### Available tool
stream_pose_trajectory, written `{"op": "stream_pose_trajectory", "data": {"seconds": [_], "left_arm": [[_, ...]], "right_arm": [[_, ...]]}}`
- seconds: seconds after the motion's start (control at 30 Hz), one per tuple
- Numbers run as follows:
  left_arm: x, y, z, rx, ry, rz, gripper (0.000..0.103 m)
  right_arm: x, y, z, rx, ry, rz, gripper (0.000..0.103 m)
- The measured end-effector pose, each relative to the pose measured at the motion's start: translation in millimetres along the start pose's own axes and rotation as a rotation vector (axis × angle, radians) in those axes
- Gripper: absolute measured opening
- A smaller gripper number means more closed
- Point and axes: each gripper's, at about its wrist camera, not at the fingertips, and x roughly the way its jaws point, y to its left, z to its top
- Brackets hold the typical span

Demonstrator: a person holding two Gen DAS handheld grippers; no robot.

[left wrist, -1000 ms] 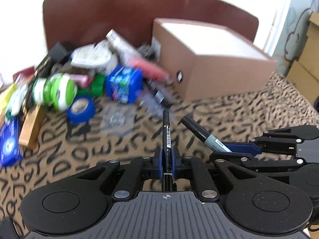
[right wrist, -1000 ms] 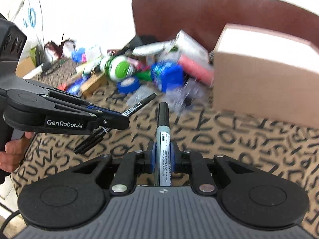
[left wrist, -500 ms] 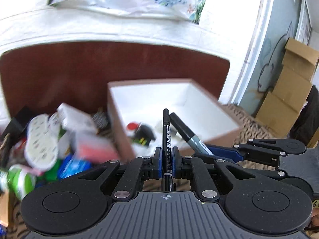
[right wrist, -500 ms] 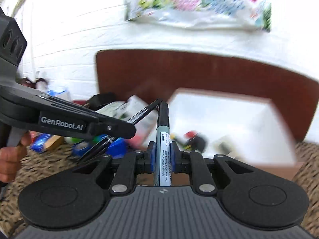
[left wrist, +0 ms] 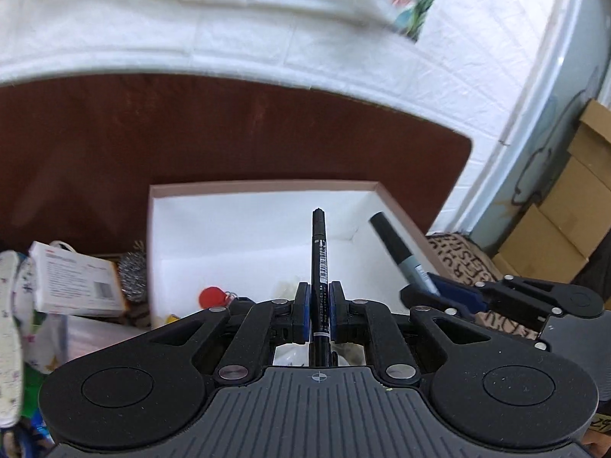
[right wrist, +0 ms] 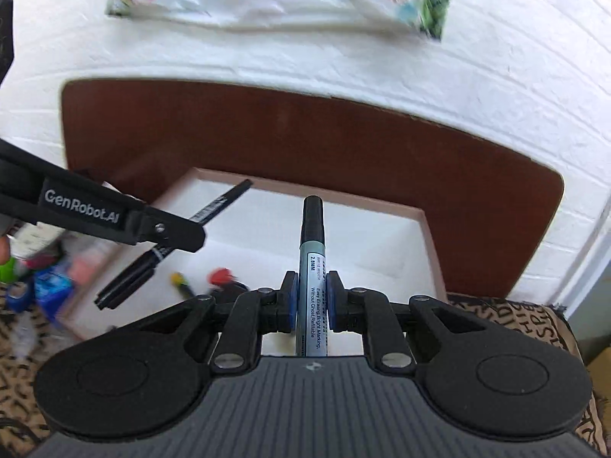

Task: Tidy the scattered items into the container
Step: 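Carry both markers in both grippers over the brown box, then open the left gripper to drop its marker while the right gripper releases its marker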

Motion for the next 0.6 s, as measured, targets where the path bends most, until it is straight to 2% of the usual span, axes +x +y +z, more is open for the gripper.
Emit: {"op": "stream_pose_trajectory", "data": {"seconds": [0.2, 0.3, 0.47, 0.53, 0.6], "left_arm": [[54.0, 0.7, -2.1, 0.004, 0.088, 0.045, 0.006], [74.5, 6.6, -1.0, -0.028, 0.135, 0.053, 0.007], [92.2, 13.3, -0.1, -0.033, 0.17, 0.047, 0.008], [96.0, 14.0, -0.6, -0.019, 0.168, 0.065, 0.015], [99.8, 15.3, -0.8, -0.023, 0.179, 0.07, 0.015]], "right_arm": [[41.7, -18.3, -8.1, -0.007, 0.093, -0.032, 0.017], [62.8, -23.4, -9.6, -0.026, 0.153, -0.042, 0.017], [92.1, -26.8, -10.7, -0.049, 0.253, -0.046, 0.017], [100.2, -26.4, -9.9, -0.045, 0.288, -0.034, 0.017], [107.9, -24.9, -9.3, -0.05, 0.309, -0.045, 0.017]]}}
